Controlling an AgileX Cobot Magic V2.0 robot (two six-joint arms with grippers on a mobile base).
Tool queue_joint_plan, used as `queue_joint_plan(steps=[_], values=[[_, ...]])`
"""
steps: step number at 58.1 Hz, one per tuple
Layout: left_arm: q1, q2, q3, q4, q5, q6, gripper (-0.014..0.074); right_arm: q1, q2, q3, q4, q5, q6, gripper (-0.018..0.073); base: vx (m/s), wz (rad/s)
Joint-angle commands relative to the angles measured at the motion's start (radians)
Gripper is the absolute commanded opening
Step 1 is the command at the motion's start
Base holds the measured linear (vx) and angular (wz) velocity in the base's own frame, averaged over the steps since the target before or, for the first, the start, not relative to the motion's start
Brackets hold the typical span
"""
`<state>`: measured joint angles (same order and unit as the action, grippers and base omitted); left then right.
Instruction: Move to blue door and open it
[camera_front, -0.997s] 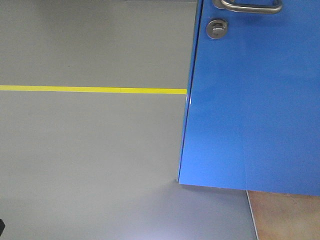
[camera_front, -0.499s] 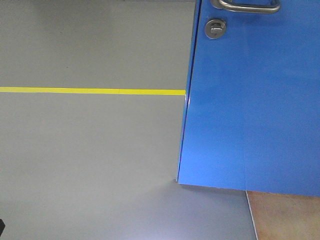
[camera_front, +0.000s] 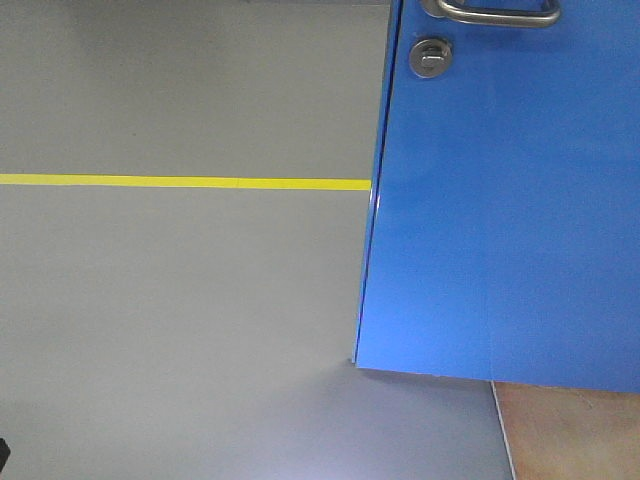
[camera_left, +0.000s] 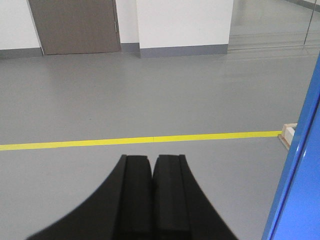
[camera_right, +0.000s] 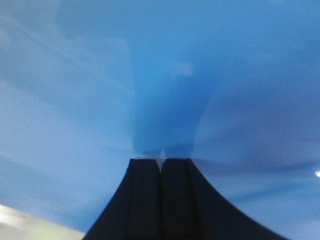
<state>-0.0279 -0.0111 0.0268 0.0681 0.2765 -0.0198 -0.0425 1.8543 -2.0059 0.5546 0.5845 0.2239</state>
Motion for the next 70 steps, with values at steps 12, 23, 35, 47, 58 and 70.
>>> queue_joint_plan(steps=[12, 23, 35, 47, 58, 70], values=[[0.000, -0.014, -0.031, -0.003, -0.085, -0.007, 0.0073, 0.084, -0.167, -0.031, -0.635, 0.078, -0.118, 0.0008, 0.00, 0.00], [0.000, -0.014, -0.031, -0.003, -0.085, -0.007, 0.0073, 0.084, -0.290, 0.090, -0.650, 0.060, -0.188, 0.0008, 0.00, 0.00], [0.000, -0.014, -0.031, -0.003, -0.085, -0.007, 0.0073, 0.069, -0.573, 0.571, -0.693, -0.211, -0.184, 0.0008, 0.00, 0.00], [0.000, -0.014, -0.031, -0.003, -0.085, -0.007, 0.0073, 0.048, -0.918, 1.116, -0.719, -0.445, -0.178, 0.0008, 0.00, 0.00], [0.000, -0.014, -0.031, -0.003, -0.085, -0.007, 0.0073, -0.032, -1.217, 1.463, -0.727, -0.520, -0.128, 0.0008, 0.00, 0.00], [0.000, -0.014, -0.031, -0.003, -0.085, -0.007, 0.0073, -0.029, -1.491, 1.767, -0.676, -0.531, -0.127, 0.0008, 0.00, 0.00]])
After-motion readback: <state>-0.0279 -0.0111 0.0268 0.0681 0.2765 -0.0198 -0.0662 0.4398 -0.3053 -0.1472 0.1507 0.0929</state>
